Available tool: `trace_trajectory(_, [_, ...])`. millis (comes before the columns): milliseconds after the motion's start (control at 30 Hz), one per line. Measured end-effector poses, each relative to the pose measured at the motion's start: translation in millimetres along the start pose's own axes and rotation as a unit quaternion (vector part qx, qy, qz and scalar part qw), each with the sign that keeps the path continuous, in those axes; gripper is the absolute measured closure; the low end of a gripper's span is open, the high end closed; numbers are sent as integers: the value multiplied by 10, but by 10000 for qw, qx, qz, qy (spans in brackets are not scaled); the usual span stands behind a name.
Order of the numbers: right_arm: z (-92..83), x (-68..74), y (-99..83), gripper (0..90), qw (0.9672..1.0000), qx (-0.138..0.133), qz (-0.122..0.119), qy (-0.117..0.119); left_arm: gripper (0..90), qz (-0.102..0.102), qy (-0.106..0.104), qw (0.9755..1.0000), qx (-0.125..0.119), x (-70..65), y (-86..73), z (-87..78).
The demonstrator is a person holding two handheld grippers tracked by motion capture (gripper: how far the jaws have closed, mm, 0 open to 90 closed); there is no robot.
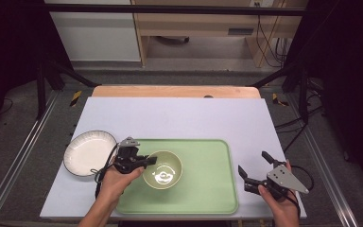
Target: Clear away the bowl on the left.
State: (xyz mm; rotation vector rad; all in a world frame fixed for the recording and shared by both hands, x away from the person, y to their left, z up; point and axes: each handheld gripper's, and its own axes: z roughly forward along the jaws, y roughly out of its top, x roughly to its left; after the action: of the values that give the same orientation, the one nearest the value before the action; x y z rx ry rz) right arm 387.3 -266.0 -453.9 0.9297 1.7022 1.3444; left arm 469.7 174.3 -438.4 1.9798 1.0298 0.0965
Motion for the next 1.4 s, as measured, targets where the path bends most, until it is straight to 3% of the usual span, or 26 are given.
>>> trace_trajectory(1400, [2,-2,-5,58,10000,-6,8,11,826,43,-34,9996,262,-13,-56,170])
